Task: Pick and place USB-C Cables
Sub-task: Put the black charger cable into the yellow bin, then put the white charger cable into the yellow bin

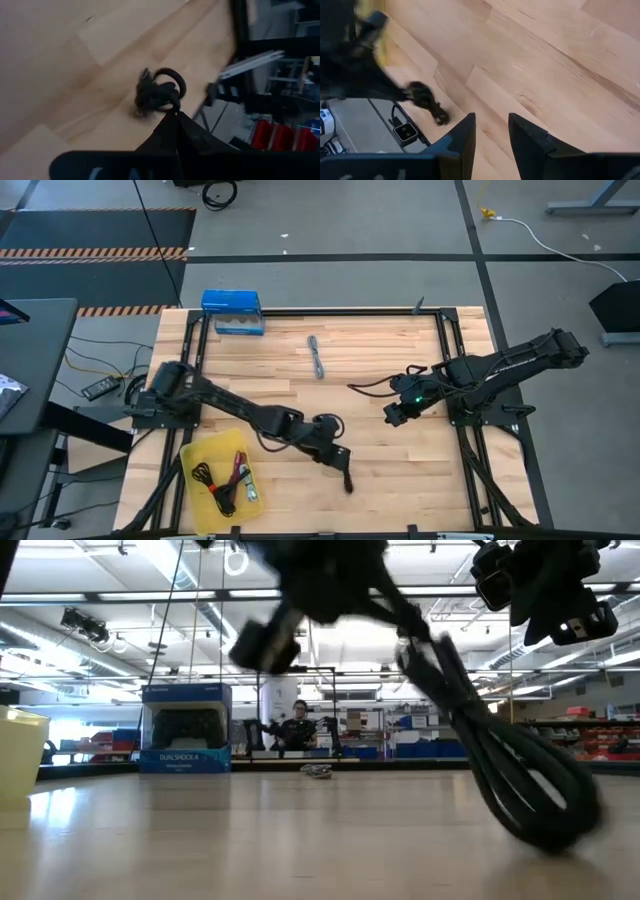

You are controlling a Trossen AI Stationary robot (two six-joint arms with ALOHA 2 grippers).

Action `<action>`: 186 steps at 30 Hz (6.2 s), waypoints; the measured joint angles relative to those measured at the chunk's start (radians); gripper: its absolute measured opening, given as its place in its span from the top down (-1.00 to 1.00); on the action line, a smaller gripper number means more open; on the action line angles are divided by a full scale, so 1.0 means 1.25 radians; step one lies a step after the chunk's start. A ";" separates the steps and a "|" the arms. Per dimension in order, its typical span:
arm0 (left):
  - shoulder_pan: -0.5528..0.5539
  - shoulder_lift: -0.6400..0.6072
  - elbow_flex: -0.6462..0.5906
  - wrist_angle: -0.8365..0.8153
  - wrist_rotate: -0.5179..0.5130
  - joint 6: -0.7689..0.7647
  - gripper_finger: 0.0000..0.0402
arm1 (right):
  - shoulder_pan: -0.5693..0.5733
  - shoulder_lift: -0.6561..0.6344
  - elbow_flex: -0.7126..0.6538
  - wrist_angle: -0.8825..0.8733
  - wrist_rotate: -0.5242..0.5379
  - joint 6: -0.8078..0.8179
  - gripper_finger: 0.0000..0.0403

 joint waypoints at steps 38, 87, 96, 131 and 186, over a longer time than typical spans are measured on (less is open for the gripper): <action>0.004 0.006 0.000 -0.103 -0.092 1.003 -0.21 | -0.001 0.000 0.000 0.023 -0.010 -0.018 0.39; -0.037 -0.168 0.001 -0.466 -0.020 0.996 0.65 | -0.003 0.000 0.000 0.058 -0.023 0.013 0.39; -0.160 -0.300 0.001 -0.833 0.012 0.771 0.65 | -0.029 0.000 0.000 0.145 -0.002 -0.047 0.39; -0.542 -0.257 0.001 -0.920 -0.057 -0.587 0.61 | -0.069 0.000 0.000 0.166 -0.106 -0.183 0.39; 0.004 -0.353 0.001 -0.654 -0.265 -0.120 -0.10 | -0.212 0.147 0.109 0.393 -0.196 -0.269 0.39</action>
